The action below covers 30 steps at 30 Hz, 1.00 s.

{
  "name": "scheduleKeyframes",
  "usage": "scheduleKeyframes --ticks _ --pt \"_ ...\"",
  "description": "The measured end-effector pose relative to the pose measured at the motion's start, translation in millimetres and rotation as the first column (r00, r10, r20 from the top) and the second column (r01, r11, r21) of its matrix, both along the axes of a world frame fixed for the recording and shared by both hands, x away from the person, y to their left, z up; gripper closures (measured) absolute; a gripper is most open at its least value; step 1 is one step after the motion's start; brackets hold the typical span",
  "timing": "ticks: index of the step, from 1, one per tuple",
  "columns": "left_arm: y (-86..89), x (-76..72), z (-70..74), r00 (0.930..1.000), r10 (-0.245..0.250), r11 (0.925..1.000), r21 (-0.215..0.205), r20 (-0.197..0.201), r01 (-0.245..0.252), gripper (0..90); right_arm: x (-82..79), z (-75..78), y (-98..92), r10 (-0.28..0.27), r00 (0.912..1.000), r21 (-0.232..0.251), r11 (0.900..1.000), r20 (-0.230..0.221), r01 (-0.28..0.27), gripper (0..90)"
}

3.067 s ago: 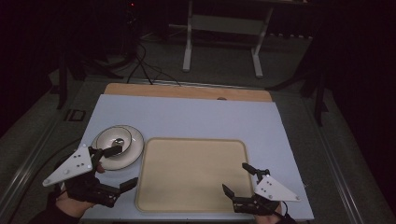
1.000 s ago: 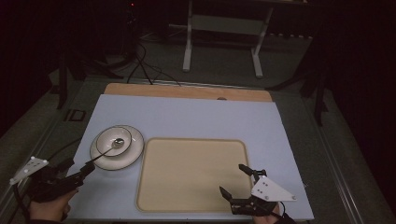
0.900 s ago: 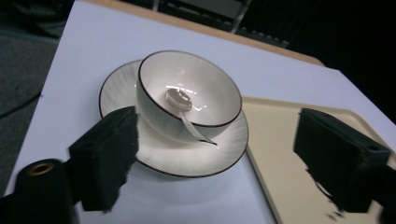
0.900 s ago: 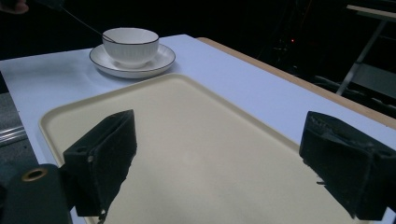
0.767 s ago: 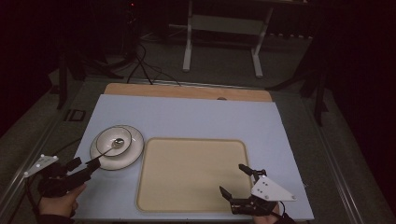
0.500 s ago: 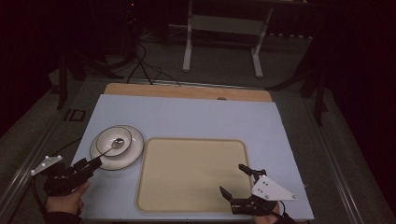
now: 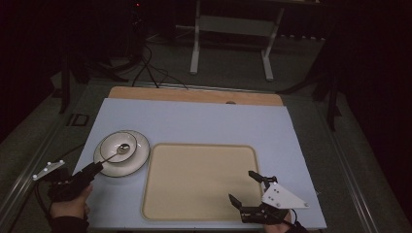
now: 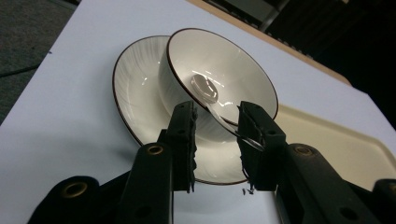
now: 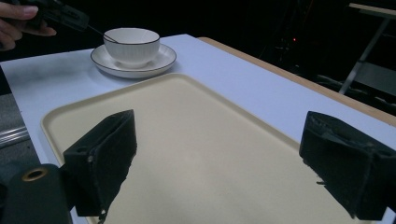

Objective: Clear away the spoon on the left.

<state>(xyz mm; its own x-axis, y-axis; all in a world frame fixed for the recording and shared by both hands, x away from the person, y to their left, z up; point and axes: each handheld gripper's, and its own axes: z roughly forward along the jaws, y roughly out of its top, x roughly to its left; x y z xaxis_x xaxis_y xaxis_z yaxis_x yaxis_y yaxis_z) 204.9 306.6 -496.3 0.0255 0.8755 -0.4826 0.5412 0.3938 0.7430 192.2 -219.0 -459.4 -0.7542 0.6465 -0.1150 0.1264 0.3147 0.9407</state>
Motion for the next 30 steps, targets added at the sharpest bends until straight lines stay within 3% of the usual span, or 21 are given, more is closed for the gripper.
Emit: scheduleKeyframes --ticks 9,17,30 --pt "4.1 -1.6 1.3 0.9991 0.035 0.9991 -0.023 0.024 -0.035 77.8 0.0 -0.1 0.2 -0.002 1.0000 -0.002 1.000 0.000 0.002 11.2" --pt "3.7 0.5 4.4 0.9993 0.016 0.9997 -0.019 0.032 -0.016 81.5 0.1 -0.5 0.6 -0.003 1.0000 -0.007 1.000 0.002 0.003 11.2" --pt "8.4 0.1 9.9 0.9981 0.027 0.9993 -0.028 0.056 -0.025 86.8 0.5 -0.7 0.9 -0.002 1.0000 -0.012 1.000 0.001 0.002 11.2"
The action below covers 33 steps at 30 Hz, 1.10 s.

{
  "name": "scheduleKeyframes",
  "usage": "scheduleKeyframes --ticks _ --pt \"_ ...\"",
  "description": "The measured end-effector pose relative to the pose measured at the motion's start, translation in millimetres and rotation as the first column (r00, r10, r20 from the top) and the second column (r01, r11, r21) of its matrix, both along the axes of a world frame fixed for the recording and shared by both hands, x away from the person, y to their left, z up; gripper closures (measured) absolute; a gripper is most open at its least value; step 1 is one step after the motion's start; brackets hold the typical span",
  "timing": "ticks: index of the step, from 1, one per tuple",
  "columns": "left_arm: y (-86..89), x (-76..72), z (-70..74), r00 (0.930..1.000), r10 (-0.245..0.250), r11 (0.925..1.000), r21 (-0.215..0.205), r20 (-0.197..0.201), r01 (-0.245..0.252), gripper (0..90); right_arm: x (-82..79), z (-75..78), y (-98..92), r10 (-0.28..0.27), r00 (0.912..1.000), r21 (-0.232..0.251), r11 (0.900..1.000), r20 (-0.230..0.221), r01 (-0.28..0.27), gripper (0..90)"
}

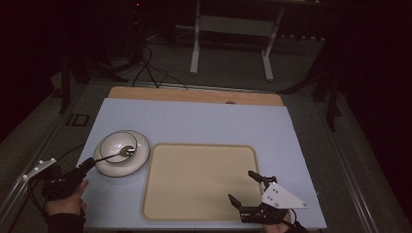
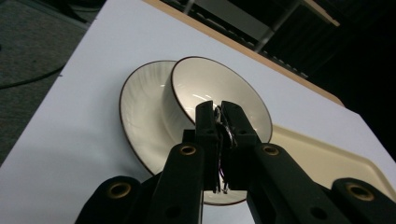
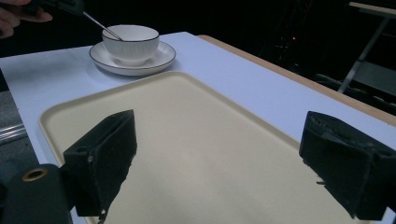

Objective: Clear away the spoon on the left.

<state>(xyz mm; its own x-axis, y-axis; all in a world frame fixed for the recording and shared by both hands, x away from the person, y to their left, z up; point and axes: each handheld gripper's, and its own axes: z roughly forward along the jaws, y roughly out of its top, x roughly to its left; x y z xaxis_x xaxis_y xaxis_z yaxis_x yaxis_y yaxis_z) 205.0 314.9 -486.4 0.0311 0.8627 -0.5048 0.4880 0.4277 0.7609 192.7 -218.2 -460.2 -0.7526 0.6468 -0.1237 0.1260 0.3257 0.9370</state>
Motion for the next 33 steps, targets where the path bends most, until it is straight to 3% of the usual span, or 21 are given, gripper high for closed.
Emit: scheduleKeyframes --ticks 17,27,33 --pt "6.3 1.0 13.0 0.9976 -0.052 0.9986 -0.004 0.046 0.052 89.2 0.3 -0.1 0.0 0.000 1.0000 0.001 1.000 0.000 0.000 11.2" --pt "16.8 -5.6 39.5 0.9933 -0.042 0.9989 0.026 0.108 0.039 89.2 0.7 0.4 -1.4 -0.007 1.0000 0.012 1.000 0.002 0.007 11.2" --pt "22.4 -7.7 56.4 0.9903 -0.082 0.9950 0.066 0.112 0.075 89.2 1.2 0.4 -1.8 -0.005 1.0000 0.015 1.000 0.002 0.005 11.2"
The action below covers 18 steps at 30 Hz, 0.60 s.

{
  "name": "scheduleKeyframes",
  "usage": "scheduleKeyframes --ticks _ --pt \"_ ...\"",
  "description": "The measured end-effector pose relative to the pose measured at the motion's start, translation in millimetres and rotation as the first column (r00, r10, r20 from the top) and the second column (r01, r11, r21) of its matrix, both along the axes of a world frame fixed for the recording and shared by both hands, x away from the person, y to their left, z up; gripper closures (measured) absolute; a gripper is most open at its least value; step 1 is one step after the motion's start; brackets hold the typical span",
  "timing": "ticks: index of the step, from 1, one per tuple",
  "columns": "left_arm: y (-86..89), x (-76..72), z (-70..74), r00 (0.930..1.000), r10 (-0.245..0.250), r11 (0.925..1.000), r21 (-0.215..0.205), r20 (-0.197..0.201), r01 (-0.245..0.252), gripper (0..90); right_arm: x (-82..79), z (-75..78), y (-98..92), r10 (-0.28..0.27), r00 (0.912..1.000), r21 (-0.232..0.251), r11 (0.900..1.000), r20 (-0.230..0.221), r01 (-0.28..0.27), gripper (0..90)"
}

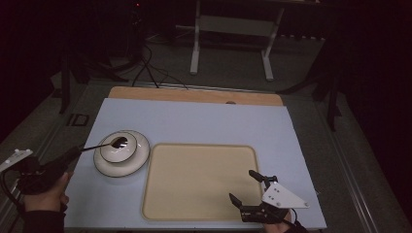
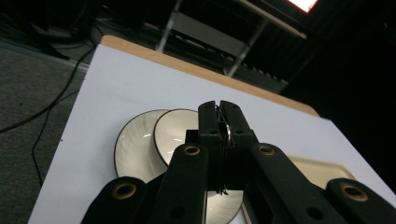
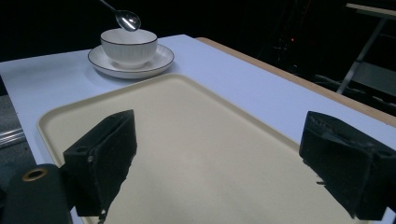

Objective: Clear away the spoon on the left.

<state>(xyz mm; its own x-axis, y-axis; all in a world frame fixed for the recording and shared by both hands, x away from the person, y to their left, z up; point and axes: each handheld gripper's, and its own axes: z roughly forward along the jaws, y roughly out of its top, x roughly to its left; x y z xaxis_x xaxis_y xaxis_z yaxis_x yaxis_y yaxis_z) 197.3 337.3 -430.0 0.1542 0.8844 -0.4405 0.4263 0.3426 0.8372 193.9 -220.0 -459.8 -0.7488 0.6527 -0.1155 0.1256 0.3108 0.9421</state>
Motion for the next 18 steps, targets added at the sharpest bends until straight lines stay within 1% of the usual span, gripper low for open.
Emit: scheduleKeyframes --ticks 2,4,5,7,9,10,11,13,17,18 --pt "0.7 0.3 5.4 0.9999 -0.017 0.9997 0.015 0.000 0.017 89.2 0.2 0.0 -0.2 -0.001 1.0000 0.001 1.000 0.001 0.001 11.2" --pt "0.4 0.4 9.9 0.9996 -0.029 0.9994 0.020 0.001 0.029 89.2 0.2 0.0 -0.2 -0.002 1.0000 0.001 1.000 0.000 0.002 11.2" --pt "0.4 0.4 9.9 0.9996 -0.029 0.9994 0.020 0.001 0.029 89.2 0.2 0.0 -0.2 -0.002 1.0000 0.001 1.000 0.000 0.002 11.2" --pt "-1.3 0.5 15.6 0.9988 -0.049 0.9985 0.023 0.007 0.049 89.2 0.1 0.0 -0.1 -0.001 1.0000 0.000 1.000 0.000 0.001 11.2" --pt "-3.8 0.5 19.5 0.9980 -0.062 0.9975 0.036 0.012 0.061 89.2 0.3 -0.2 0.0 -0.002 1.0000 0.000 1.000 0.000 0.002 11.2" --pt "-5.3 1.0 21.6 0.9972 -0.074 0.9964 0.044 0.011 0.073 89.2 0.6 -0.3 0.0 -0.002 1.0000 0.000 1.000 -0.001 0.002 11.2" --pt "-6.9 1.5 23.7 0.9964 -0.083 0.9955 0.046 0.015 0.082 89.2 0.7 -0.4 0.0 -0.002 1.0000 0.000 1.000 -0.002 0.002 11.2" --pt "-8.4 3.1 26.7 0.9943 -0.106 0.9933 0.046 0.009 0.106 89.1 0.6 -0.3 -0.3 -0.001 1.0000 0.001 1.000 -0.002 0.001 11.2" --pt "-11.9 4.8 31.3 0.9927 -0.120 0.9914 0.052 0.008 0.120 89.2 0.3 -0.1 -0.4 0.000 1.0000 0.000 1.000 -0.001 0.000 11.2" --pt "-14.8 5.7 34.7 0.9907 -0.136 0.9889 0.062 0.007 0.135 89.2 0.4 -0.1 -0.7 0.000 1.0000 0.002 1.000 -0.001 0.000 11.2"
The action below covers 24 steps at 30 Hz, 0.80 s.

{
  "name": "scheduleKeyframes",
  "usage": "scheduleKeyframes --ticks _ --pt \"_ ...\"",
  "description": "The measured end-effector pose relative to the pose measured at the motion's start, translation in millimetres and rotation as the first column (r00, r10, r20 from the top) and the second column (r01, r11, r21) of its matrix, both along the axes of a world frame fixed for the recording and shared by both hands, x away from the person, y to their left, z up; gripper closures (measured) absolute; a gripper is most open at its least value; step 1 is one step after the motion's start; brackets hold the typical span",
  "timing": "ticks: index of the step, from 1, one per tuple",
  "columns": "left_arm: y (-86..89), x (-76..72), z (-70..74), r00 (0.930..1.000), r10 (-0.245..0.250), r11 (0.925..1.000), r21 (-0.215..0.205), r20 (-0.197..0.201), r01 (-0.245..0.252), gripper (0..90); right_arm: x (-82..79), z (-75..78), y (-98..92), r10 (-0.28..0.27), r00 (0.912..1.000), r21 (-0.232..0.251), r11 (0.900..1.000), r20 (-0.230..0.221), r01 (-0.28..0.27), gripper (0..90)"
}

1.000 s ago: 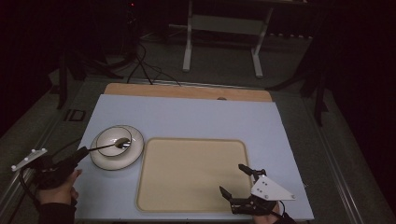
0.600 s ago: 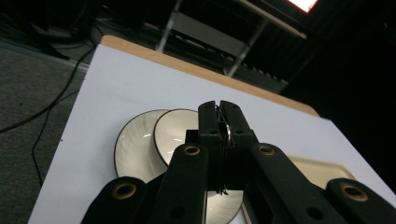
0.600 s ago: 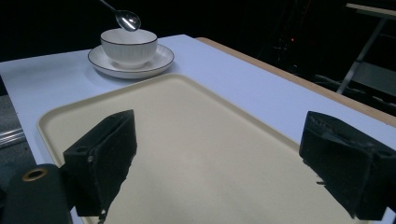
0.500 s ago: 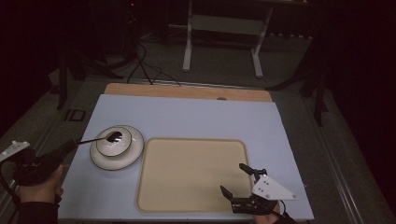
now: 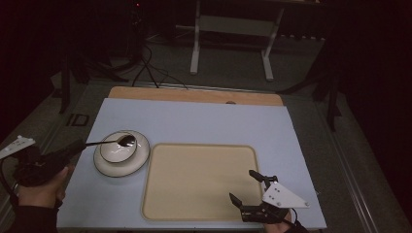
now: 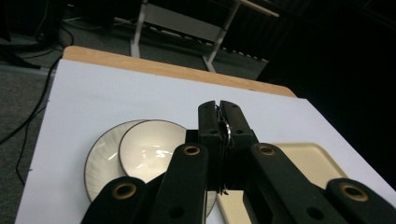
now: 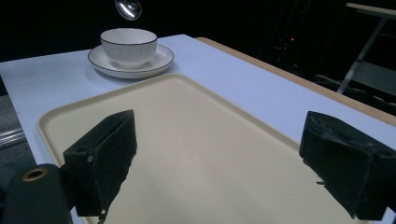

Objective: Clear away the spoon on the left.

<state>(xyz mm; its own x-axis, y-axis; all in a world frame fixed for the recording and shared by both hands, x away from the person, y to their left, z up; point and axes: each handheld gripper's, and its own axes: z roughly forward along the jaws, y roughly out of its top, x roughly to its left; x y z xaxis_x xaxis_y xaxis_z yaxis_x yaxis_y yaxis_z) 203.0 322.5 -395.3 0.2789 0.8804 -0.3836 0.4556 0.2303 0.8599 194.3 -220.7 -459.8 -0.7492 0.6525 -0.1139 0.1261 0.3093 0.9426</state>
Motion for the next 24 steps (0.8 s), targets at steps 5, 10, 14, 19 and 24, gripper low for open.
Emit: scheduleKeyframes --ticks 5,10,14,19,24 --pt "-6.0 2.7 6.7 0.9996 -0.029 0.9996 0.008 0.007 0.029 89.2 0.7 -0.1 -0.3 -0.001 1.0000 0.006 1.000 -0.004 0.001 11.2" --pt "-13.6 5.2 6.2 0.9981 -0.061 0.9981 0.000 0.008 0.061 89.2 0.3 0.3 -0.1 0.003 1.0000 0.006 1.000 -0.003 -0.003 11.2" --pt "-19.5 8.2 5.6 0.9959 -0.090 0.9959 -0.002 -0.003 0.090 89.2 0.5 0.2 0.0 0.004 1.0000 0.007 1.000 -0.006 -0.004 11.2" --pt "-28.7 12.5 8.8 0.9891 -0.147 0.9891 0.008 -0.010 0.147 89.2 0.4 0.1 0.1 0.006 0.9999 0.007 1.000 -0.009 -0.006 11.2" --pt "-36.0 16.1 14.9 0.9800 -0.199 0.9797 0.026 -0.009 0.199 89.1 0.2 0.3 -0.5 0.005 0.9999 0.009 1.000 -0.009 -0.005 11.2"
